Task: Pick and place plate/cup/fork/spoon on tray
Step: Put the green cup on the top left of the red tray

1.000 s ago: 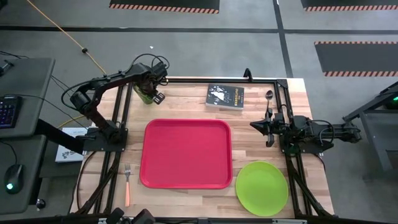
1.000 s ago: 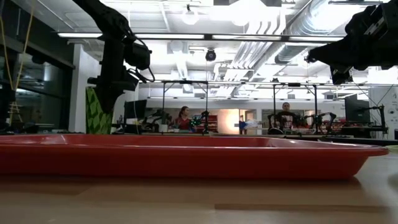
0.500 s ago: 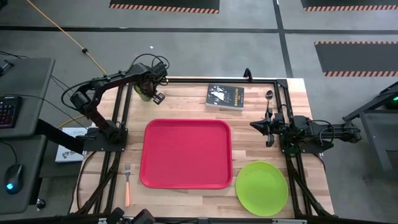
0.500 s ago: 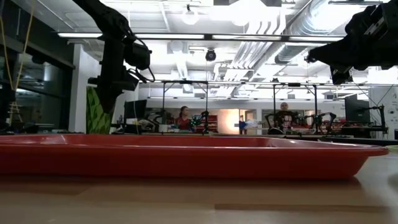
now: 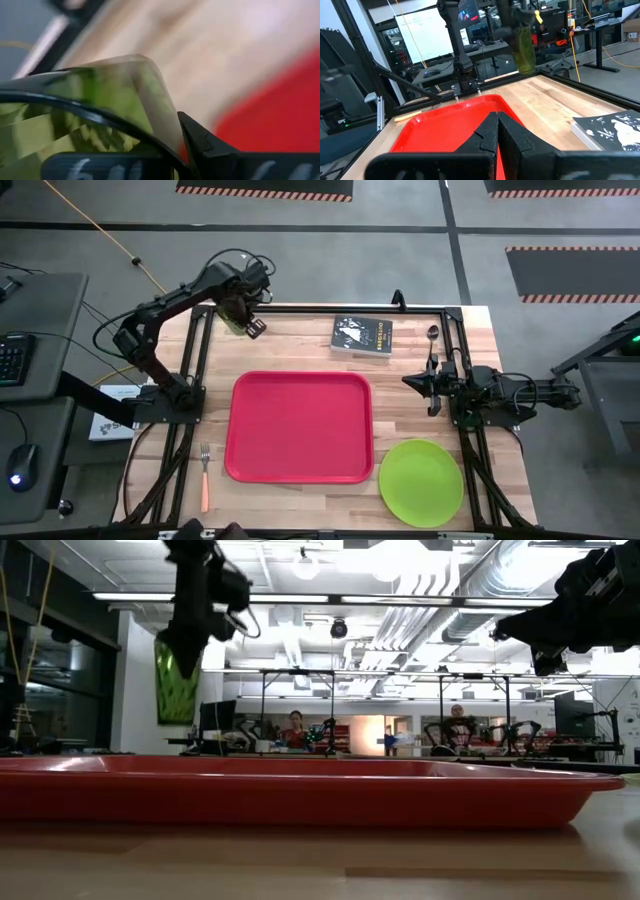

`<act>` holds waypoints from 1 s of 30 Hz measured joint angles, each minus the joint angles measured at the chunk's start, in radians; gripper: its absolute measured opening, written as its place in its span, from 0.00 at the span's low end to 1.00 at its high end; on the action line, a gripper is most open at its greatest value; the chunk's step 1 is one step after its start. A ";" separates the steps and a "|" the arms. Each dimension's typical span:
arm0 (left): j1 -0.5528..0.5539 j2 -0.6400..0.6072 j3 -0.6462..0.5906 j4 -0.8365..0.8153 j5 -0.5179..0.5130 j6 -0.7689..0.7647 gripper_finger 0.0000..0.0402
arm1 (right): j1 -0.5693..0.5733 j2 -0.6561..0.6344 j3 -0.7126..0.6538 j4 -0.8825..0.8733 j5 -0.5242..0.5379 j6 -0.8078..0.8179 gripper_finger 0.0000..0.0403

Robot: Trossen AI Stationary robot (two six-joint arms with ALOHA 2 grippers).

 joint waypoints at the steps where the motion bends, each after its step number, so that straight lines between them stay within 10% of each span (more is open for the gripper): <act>1: -0.022 -0.001 0.025 -0.029 0.025 0.011 0.01 | 0.000 0.000 0.000 0.000 0.000 0.000 0.00; 18: -0.740 -0.017 0.115 -0.157 0.085 0.207 0.00 | 0.000 0.000 0.000 0.000 0.000 0.000 0.00; 30: -0.921 -0.151 -0.242 -0.034 0.014 0.115 0.00 | 0.000 0.000 0.000 0.000 0.000 0.000 0.00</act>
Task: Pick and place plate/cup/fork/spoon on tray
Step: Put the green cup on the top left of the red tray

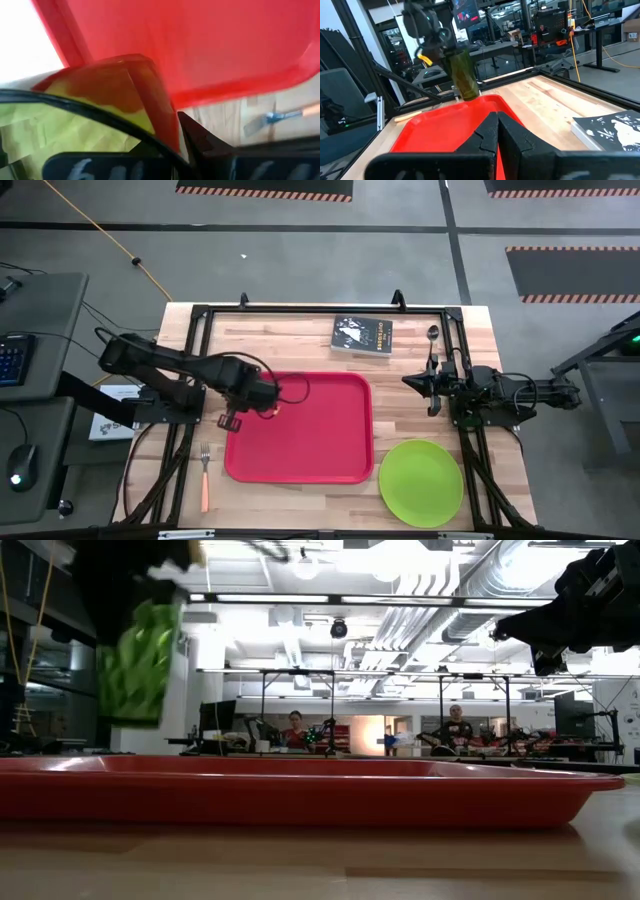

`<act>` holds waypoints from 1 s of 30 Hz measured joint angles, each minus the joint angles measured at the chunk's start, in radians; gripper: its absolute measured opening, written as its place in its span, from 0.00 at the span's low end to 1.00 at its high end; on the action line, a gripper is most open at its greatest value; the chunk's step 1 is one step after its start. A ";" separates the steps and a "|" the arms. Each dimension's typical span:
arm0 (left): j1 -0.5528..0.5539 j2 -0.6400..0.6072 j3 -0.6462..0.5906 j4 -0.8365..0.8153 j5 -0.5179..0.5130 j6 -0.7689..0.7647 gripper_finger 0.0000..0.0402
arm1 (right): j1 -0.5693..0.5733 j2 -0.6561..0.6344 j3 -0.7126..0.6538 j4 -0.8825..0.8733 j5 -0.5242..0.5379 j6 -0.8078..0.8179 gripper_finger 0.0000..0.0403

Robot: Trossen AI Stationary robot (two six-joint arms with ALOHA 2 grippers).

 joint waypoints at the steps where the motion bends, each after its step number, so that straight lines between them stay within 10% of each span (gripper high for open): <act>1: 0.002 -0.012 -0.024 0.021 0.000 0.000 0.00 | 0.000 0.000 0.000 0.000 0.000 0.000 0.00; 30: 0.049 -0.049 -0.197 0.209 -0.002 -0.034 0.01 | 0.000 0.000 0.000 0.000 0.000 0.000 0.00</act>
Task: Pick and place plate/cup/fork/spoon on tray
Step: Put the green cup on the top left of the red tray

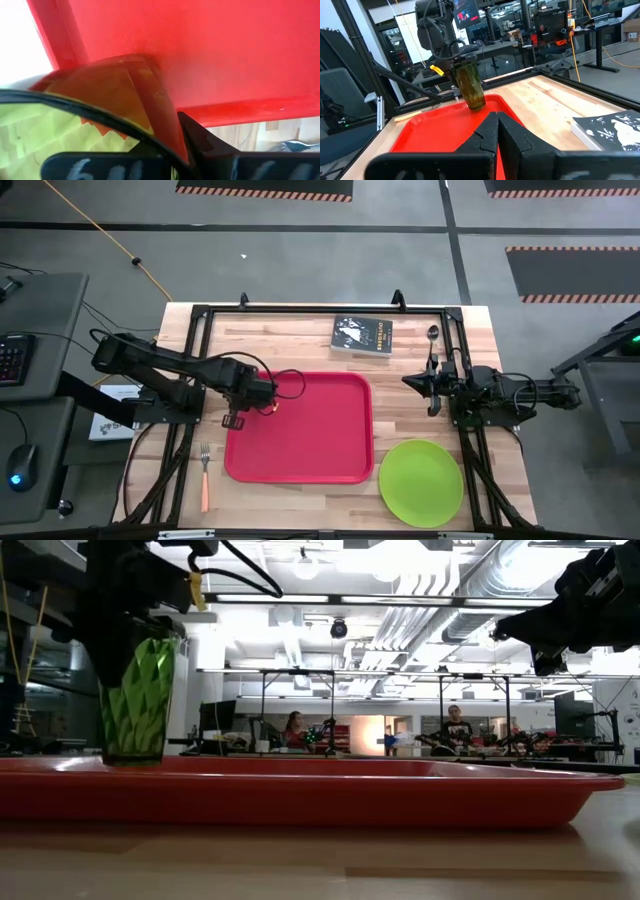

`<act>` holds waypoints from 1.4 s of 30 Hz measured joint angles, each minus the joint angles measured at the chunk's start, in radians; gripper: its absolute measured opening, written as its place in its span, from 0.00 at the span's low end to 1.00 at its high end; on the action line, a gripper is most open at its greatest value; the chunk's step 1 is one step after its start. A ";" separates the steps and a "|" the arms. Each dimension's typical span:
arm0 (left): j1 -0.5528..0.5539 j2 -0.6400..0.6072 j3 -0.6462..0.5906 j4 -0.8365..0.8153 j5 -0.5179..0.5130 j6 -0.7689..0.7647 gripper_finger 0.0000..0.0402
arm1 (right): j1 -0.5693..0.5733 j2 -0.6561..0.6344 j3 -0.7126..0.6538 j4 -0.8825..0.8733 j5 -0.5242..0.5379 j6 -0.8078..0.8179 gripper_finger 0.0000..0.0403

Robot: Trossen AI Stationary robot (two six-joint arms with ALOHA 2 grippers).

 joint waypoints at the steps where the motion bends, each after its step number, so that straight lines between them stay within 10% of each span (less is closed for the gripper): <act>1: 0.000 0.000 0.000 0.001 0.000 -0.009 0.01 | 0.000 0.000 0.000 0.000 0.000 0.000 0.00; 33: 0.000 0.000 0.001 0.016 0.001 -0.018 0.06 | 0.000 0.000 0.000 0.000 0.000 0.000 0.00; 42: 0.000 0.000 0.000 0.012 0.003 -0.018 0.24 | 0.000 0.000 0.000 0.000 0.000 0.000 0.00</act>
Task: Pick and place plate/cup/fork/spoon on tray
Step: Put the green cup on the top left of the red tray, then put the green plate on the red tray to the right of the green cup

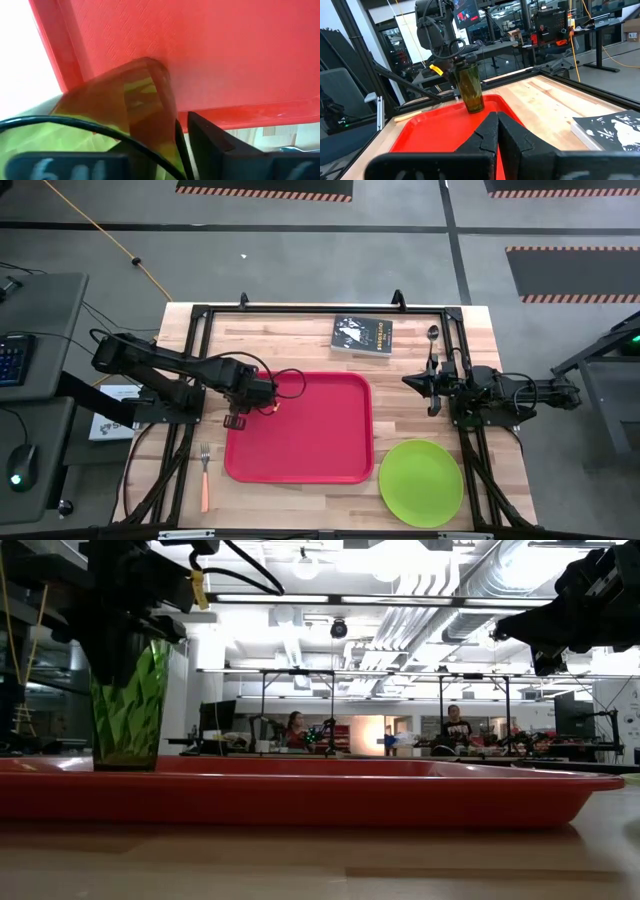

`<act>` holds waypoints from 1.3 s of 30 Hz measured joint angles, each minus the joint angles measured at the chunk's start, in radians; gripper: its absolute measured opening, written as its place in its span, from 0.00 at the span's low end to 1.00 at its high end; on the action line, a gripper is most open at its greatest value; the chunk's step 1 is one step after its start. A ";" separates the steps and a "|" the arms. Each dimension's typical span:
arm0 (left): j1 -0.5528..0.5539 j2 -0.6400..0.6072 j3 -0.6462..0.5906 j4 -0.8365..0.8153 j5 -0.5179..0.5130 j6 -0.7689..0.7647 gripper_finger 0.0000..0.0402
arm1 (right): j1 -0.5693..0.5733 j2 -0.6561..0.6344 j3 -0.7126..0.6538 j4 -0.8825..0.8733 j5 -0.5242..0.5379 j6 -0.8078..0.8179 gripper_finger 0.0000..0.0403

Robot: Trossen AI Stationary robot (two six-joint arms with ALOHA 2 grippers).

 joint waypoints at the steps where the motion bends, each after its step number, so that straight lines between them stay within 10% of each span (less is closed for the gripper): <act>1: 0.000 0.000 0.000 0.000 0.001 -0.001 0.27 | 0.000 0.000 0.000 0.000 0.000 0.000 0.00; 13: 0.000 0.000 0.049 -0.030 0.010 -0.024 0.46 | 0.000 0.000 0.000 0.000 0.000 0.000 0.00; 39: 0.000 -0.001 0.392 -0.362 0.001 -0.037 0.47 | 0.000 0.000 0.000 0.000 0.000 0.000 0.00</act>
